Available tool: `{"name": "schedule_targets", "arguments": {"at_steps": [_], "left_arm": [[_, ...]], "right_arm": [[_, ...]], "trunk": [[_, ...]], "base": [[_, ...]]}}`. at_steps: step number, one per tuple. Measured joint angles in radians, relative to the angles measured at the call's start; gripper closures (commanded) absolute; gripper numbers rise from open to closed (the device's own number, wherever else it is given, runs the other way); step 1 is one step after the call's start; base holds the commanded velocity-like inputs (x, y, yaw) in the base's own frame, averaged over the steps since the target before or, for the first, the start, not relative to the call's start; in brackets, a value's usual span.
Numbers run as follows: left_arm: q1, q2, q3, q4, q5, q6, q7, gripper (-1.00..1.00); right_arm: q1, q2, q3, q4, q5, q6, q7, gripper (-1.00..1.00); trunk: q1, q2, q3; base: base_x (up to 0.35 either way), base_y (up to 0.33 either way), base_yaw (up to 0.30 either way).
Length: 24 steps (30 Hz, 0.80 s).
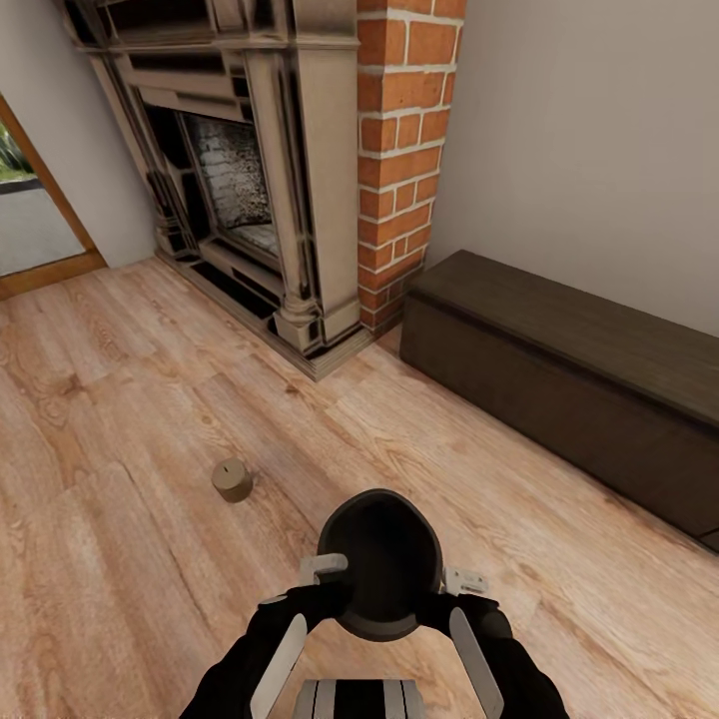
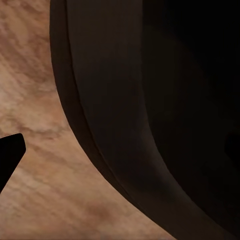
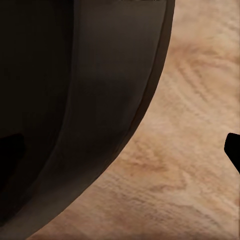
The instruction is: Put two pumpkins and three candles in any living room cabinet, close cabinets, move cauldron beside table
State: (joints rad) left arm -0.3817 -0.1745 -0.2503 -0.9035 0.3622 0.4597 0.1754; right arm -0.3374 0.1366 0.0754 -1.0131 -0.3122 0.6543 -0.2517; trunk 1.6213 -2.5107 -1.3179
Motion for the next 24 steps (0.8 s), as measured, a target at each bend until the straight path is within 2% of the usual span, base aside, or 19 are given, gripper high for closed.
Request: {"name": "schedule_targets", "arguments": {"at_steps": [9, 10, 11, 12, 16, 18, 19, 21, 24], "left_arm": [[0.0, 0.0, 0.0, 0.0, 0.0, -0.001, 0.0, -1.0], [0.0, 0.0, 0.0, 0.0, 0.0, -0.001, 0.0, 1.0], [0.0, 0.0, 0.0, 0.0, 0.0, -0.001, 0.0, 1.0], [0.0, 0.0, 0.0, 0.0, 0.0, -0.001, 0.0, 1.0], [0.0, 0.0, 0.001, -0.001, 0.01, -0.001, -0.001, 1.0], [0.0, 0.0, 0.001, -0.001, 0.04, 0.0, 0.0, 1.0], [0.0, 0.0, 0.001, -0.001, 0.056, 0.0, -0.001, 1.0], [0.0, 0.0, 0.0, -0.001, 0.072, -0.001, -0.002, 1.0], [0.0, 0.0, 0.0, -0.001, 0.079, -0.001, -0.001, 1.0]], "right_arm": [[0.0, 0.0, 0.0, 0.0, 0.001, 0.0, 0.0, -1.0], [0.0, 0.0, 0.0, 0.0, 0.001, 0.0, 0.0, -1.0], [0.0, 0.0, 0.0, 0.0, 0.001, 0.0, 0.0, -1.0], [0.0, 0.0, 0.0, 0.0, 0.001, 0.0, 0.0, 1.0], [0.0, 0.0, 0.0, 0.0, -0.003, -0.001, 0.0, 1.0], [0.0, 0.0, -0.002, 0.0, 0.025, 0.005, -0.001, 1.0], [0.0, 0.0, -0.002, 0.0, 0.026, 0.005, -0.001, 1.0], [0.0, 0.0, -0.002, 0.0, 0.027, 0.005, -0.001, 1.0], [-0.001, 0.001, -0.002, -0.001, 0.029, 0.005, -0.002, 1.0]], "trunk": [[0.0, 0.0, 0.0], [0.0, 0.0, 0.0], [0.0, 0.0, 0.0], [0.0, 0.0, 0.0], [0.0, 0.0, 0.0], [0.0, 0.0, 0.0], [0.0, 0.0, 0.0], [0.0, 0.0, 0.0], [0.0, 0.0, 0.0]], "base": [[0.0, 0.0, 0.0], [0.0, 0.0, 0.0], [0.0, 0.0, 0.0], [0.0, 0.0, 0.0], [0.0, 0.0, 0.0], [0.0, 0.0, 0.0], [0.0, 0.0, 0.0], [0.0, 0.0, 0.0], [0.0, 0.0, 0.0]]}}
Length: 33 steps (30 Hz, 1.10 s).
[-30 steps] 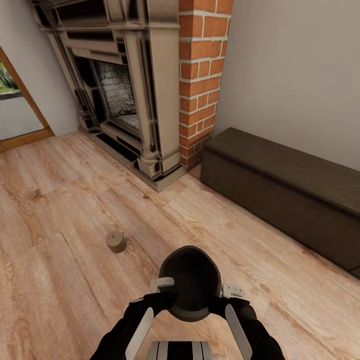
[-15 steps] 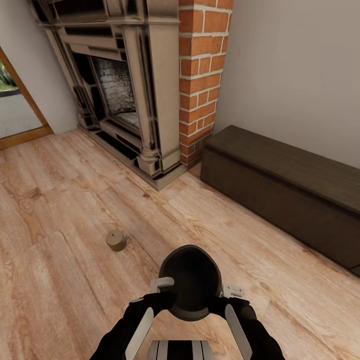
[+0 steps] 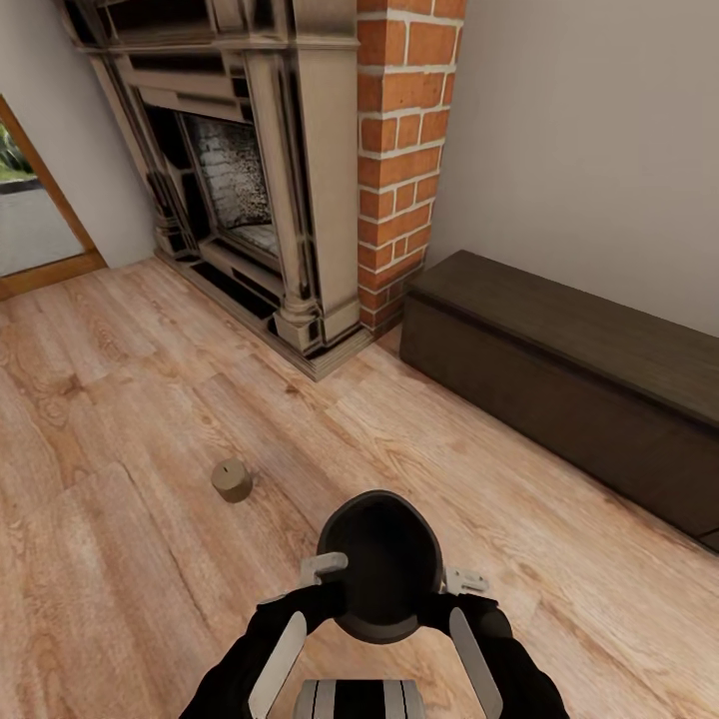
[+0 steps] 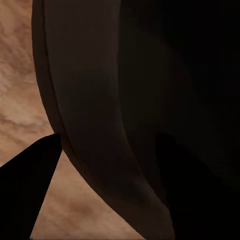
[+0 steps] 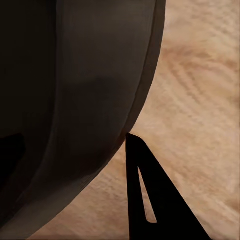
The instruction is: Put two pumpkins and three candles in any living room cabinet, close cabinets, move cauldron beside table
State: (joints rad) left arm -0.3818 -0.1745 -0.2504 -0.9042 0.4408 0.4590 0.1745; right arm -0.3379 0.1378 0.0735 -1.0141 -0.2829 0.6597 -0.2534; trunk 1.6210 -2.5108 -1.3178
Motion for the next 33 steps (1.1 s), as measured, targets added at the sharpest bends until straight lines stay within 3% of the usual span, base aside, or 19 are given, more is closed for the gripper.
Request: {"name": "schedule_targets", "arguments": {"at_steps": [6, 9, 13, 33], "left_arm": [[0.0, 0.0, -0.001, 0.0, 0.01, 0.0, -0.001, 1.0], [0.0, 0.0, -0.002, -0.001, 0.022, -0.003, -0.005, 1.0], [0.0, 0.0, 0.0, 0.001, -0.002, 0.002, 0.0, 1.0], [0.001, 0.0, 0.001, 0.005, -0.018, 0.005, 0.0, 1.0]], "right_arm": [[0.0, 0.002, 0.0, -0.004, 0.001, 0.0, 0.001, 1.0], [0.0, 0.004, 0.001, -0.008, -0.021, -0.006, 0.002, 1.0], [0.001, 0.004, 0.002, 0.0, -0.022, -0.008, -0.001, 1.0], [0.001, 0.002, 0.0, 0.0, -0.03, -0.008, 0.0, 1.0]], "trunk": [[0.0, 0.0, 0.0], [0.0, 0.0, 0.0], [0.0, 0.0, 0.003], [-0.001, 0.001, 0.011]], "base": [[0.0, 0.0, 0.0], [0.0, 0.0, 0.0], [0.0, 0.0, 0.0], [0.0, 0.0, 0.0]]}}
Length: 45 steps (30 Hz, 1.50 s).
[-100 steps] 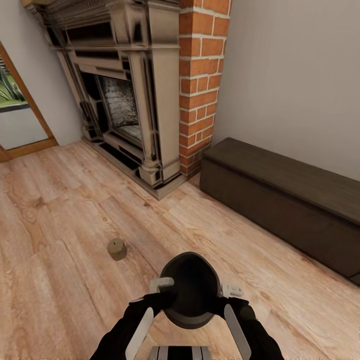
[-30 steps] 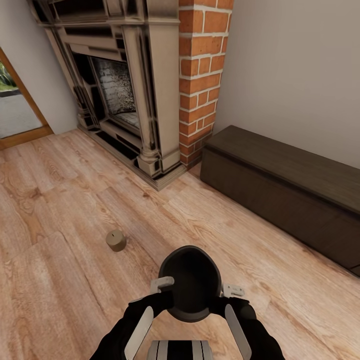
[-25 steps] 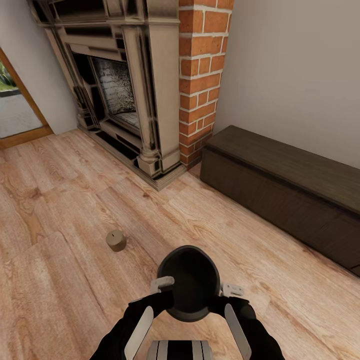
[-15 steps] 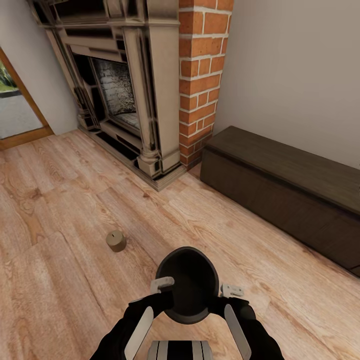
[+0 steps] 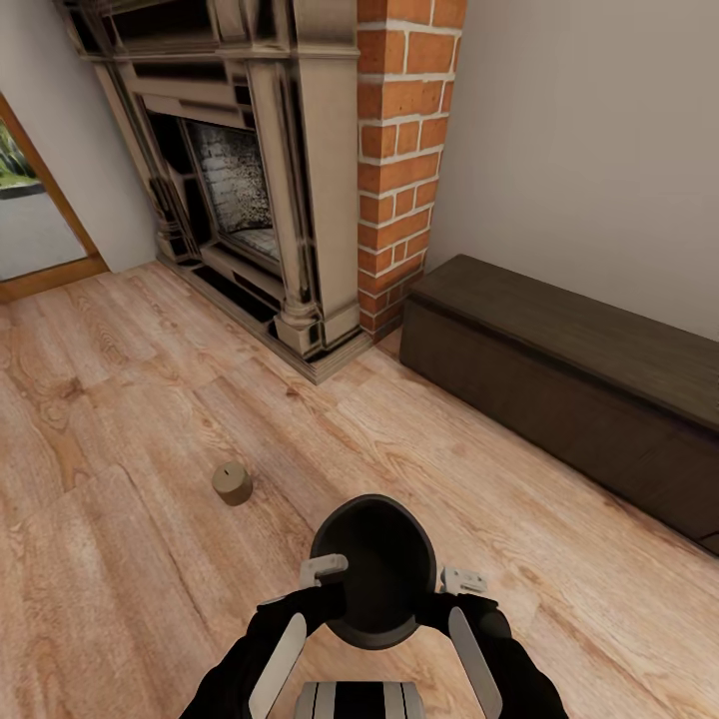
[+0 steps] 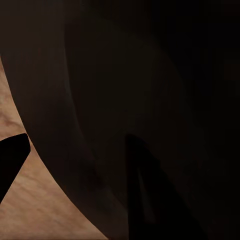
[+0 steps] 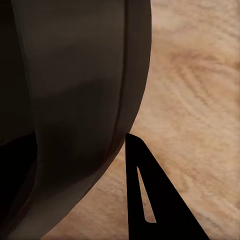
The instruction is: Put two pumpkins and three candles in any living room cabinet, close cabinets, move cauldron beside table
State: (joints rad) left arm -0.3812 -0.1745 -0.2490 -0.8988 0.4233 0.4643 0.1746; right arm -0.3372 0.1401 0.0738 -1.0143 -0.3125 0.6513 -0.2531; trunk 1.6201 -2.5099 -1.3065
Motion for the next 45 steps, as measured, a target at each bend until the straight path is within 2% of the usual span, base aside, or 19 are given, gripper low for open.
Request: {"name": "schedule_targets", "arguments": {"at_steps": [9, 19, 23, 45], "left_arm": [[0.0, 0.0, 0.0, 0.003, -0.002, 0.0, 0.0, 1.0], [0.0, 0.0, 0.001, 0.005, -0.008, 0.006, 0.0, 1.0], [-0.001, 0.0, 0.001, -0.006, -0.023, 0.006, -0.001, 1.0], [0.0, 0.0, 0.0, -0.006, -0.018, 0.007, 0.0, 1.0]], "right_arm": [[0.0, 0.0, -0.001, 0.0, 0.002, 0.0, 0.0, 1.0], [0.0, 0.0, -0.003, 0.0, 0.0, -0.001, -0.001, 1.0], [0.0, -0.003, 0.003, 0.001, -0.017, -0.023, -0.002, 1.0], [0.001, -0.006, 0.006, -0.005, -0.015, -0.012, -0.002, 1.0]], "trunk": [[-0.001, 0.0, 0.008], [-0.005, 0.003, 0.046], [-0.007, 0.004, 0.062], [-0.017, 0.009, 0.147]], "base": [[0.0, 0.0, 0.0], [0.0, 0.0, 0.0], [0.0, 0.0, 0.0], [0.0, 0.0, 0.0]]}}
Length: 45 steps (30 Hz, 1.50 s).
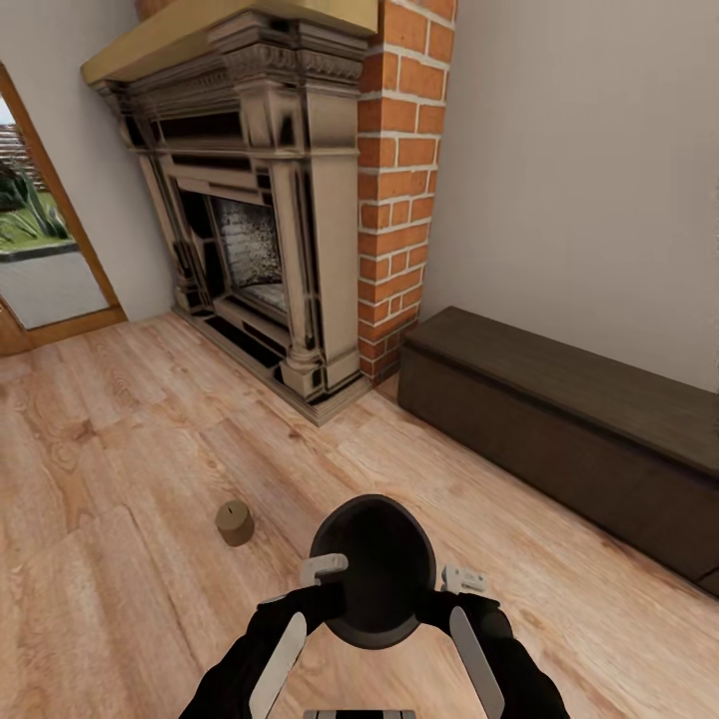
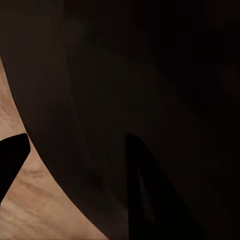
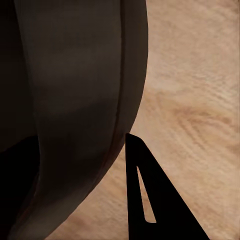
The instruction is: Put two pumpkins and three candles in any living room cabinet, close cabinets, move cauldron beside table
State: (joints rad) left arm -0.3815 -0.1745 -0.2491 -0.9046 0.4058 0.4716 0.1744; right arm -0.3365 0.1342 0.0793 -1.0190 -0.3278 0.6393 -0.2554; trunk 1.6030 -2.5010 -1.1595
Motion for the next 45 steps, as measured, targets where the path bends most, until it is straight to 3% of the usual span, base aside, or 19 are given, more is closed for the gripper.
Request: {"name": "schedule_targets", "arguments": {"at_steps": [6, 13, 32, 45], "left_arm": [[0.0, 0.0, 0.0, 0.0, 0.001, 0.001, 0.0, 1.0], [0.0, 0.0, 0.001, -0.002, 0.0, 0.003, 0.0, 1.0], [0.0, 0.0, 0.001, -0.007, -0.004, 0.0, 0.002, 1.0], [0.0, 0.0, 0.0, -0.008, -0.002, 0.005, 0.001, 1.0]], "right_arm": [[0.0, 0.0, -0.001, -0.001, 0.001, 0.003, 0.0, 1.0], [0.0, 0.0, -0.001, -0.001, 0.0, 0.003, -0.001, 1.0], [-0.001, 0.001, -0.001, -0.001, -0.005, -0.007, -0.001, 1.0], [0.001, 0.0, -0.001, -0.007, -0.001, 0.001, 0.001, 1.0]], "trunk": [[-0.003, 0.001, 0.023], [-0.029, 0.05, 0.046], [-0.029, 0.05, 0.057], [-0.079, 0.141, 0.099]], "base": [[0.0, 0.0, 0.0], [0.0, 0.0, 0.053], [-0.027, 0.0, 0.249], [-0.001, 0.0, 0.054]]}}
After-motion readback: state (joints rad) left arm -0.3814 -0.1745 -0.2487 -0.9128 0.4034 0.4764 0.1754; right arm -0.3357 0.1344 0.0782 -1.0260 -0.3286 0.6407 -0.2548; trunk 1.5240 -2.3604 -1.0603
